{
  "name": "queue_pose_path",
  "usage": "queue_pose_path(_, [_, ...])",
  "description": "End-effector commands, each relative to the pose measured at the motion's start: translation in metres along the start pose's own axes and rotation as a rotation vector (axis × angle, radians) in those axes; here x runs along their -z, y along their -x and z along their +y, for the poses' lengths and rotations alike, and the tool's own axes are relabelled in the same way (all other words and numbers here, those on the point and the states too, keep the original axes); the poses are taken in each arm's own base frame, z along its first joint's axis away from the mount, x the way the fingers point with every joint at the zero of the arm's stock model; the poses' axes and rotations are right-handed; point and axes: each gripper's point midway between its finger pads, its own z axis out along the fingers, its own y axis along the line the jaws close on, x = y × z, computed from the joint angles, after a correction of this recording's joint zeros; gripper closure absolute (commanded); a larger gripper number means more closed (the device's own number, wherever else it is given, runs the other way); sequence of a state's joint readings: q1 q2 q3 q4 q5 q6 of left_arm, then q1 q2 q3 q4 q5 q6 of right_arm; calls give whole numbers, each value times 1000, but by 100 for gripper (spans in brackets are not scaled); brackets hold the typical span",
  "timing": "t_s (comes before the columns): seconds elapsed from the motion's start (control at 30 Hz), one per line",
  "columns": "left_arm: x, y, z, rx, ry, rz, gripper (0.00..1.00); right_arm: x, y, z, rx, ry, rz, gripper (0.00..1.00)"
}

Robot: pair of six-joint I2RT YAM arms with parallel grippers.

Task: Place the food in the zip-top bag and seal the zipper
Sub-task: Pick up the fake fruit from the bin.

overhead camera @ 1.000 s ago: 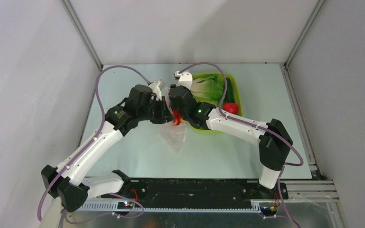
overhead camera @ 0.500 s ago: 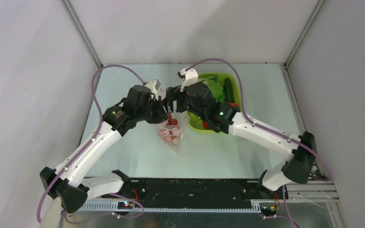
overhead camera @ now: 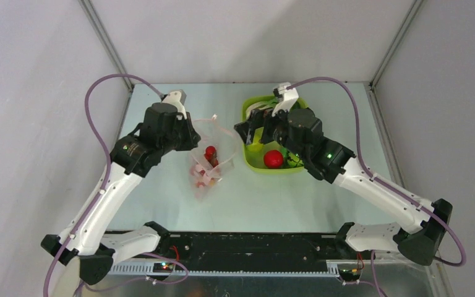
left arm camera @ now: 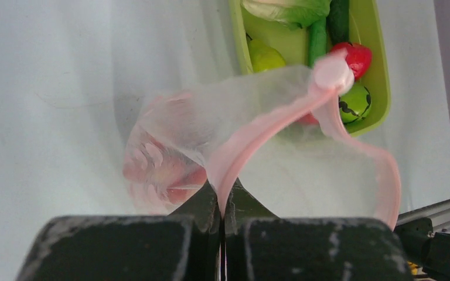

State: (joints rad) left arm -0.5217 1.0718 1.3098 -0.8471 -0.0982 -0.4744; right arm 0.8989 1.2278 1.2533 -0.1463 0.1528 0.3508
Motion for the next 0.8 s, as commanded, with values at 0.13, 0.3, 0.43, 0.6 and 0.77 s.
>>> queue_pose_path(0.13, [-1, 23, 6, -53, 85, 15, 100, 8, -24, -90, -109, -311, 46, 0])
queue_pose_path(0.3, [15, 52, 38, -68, 297, -65, 100, 10, -47, -132, -163, -440, 121, 0])
queue_pose_path(0.43, [31, 68, 59, -88, 411, -124, 100, 10, -55, -146, -160, -486, 145, 0])
queue_pose_path(0.6, [49, 86, 81, -118, 516, -188, 100, 5, -65, -156, -147, -521, 168, 1])
queue_pose_path(0.77, [34, 83, 76, -131, 486, -168, 99, -10, -81, -164, -149, -536, 199, 0])
